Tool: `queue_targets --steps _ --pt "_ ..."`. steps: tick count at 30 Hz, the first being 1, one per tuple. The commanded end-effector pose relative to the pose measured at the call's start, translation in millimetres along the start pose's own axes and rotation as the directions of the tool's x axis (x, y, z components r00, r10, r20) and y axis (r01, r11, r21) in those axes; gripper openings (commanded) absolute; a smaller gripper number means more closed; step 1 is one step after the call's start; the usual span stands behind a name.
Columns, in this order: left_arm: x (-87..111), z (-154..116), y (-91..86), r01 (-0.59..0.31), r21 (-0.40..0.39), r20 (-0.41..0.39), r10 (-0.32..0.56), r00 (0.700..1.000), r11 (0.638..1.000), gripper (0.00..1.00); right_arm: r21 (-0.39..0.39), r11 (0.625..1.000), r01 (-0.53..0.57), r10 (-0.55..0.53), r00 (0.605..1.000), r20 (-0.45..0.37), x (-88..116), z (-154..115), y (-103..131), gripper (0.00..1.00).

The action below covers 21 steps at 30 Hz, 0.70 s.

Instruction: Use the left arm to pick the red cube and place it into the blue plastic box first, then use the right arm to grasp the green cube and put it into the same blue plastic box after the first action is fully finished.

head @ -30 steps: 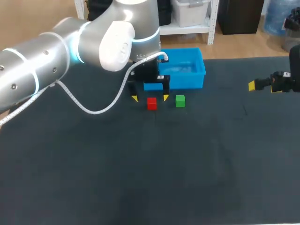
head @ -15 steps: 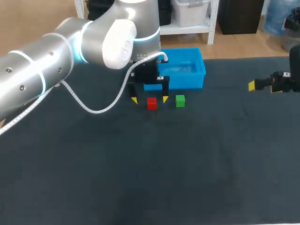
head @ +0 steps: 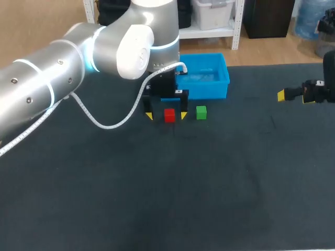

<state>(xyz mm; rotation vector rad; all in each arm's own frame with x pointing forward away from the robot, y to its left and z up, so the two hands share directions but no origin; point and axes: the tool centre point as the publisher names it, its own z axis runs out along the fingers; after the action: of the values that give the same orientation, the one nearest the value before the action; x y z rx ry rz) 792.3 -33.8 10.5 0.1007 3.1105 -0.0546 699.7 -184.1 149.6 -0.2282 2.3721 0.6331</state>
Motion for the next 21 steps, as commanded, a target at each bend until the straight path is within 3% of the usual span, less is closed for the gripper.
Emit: queue_targets --steps 1,21 --pt "-4.7 1.1 -2.2 -0.003 -0.01 -0.012 0.003 1.0 1.0 1.0 -0.002 1.0 0.001 -0.001 1.0 -0.001 0.0 -0.1 -0.7 1.0" --pt "-12.0 6.6 -2.4 0.007 -0.024 -0.005 -0.007 1.0 1.0 1.0 -0.002 1.0 0.001 -0.001 1.0 -0.001 0.0 -0.1 -0.7 1.0"
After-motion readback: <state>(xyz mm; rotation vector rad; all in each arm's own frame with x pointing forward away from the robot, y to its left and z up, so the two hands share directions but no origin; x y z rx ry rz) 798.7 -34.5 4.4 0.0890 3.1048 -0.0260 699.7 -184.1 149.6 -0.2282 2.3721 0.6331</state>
